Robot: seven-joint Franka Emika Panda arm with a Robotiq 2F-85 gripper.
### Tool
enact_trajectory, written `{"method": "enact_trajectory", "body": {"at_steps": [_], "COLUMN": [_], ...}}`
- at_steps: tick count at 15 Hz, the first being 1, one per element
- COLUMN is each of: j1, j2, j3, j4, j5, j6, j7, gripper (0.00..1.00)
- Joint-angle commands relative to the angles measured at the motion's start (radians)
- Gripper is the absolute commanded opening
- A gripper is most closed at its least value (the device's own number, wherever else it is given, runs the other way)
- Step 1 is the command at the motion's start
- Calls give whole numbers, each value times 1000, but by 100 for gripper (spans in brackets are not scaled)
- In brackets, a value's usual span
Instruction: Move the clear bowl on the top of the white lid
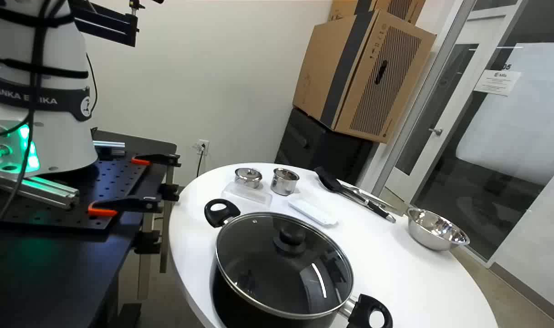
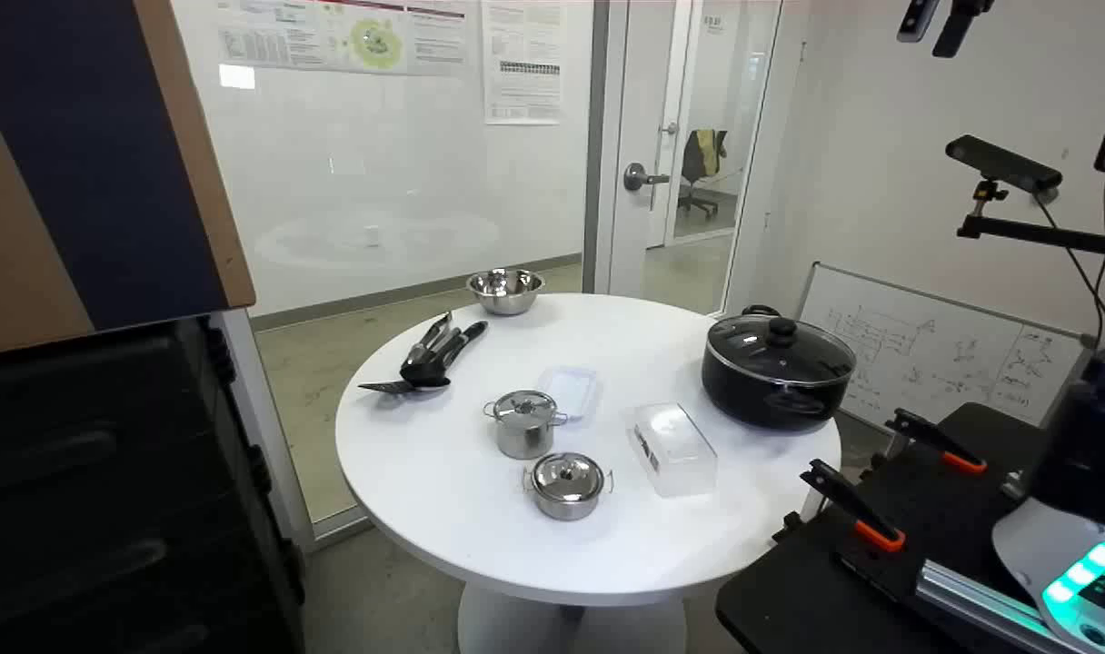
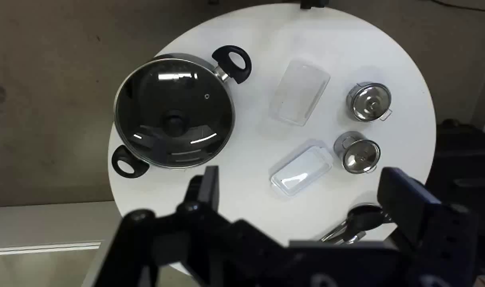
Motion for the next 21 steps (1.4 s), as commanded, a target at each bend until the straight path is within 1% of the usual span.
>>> {"method": "enact_trajectory", "body": {"at_steps": [1, 3, 5, 7, 9, 11, 12, 15, 16, 18, 21], "j1": [0, -4, 1, 6, 27, 67, 78, 93, 86, 69, 38], "j2": [1, 21, 57, 99, 163, 248, 295, 448, 505, 610, 756], "j3": [0, 19, 46, 85, 126, 164, 192, 257, 278, 309, 334], "j4": [4, -17, -54, -112, -160, -206, -230, -262, -271, -271, -251], "j5": [0, 3, 29, 61, 96, 113, 112, 94, 77, 39, -47], "j6": [-2, 28, 61, 155, 254, 346, 403, 555, 616, 701, 821], "j7": [0, 33, 89, 166, 220, 214, 230, 314, 354, 429, 577], "gripper": [100, 100, 100, 100, 100, 100, 100, 100, 100, 100, 100]}}
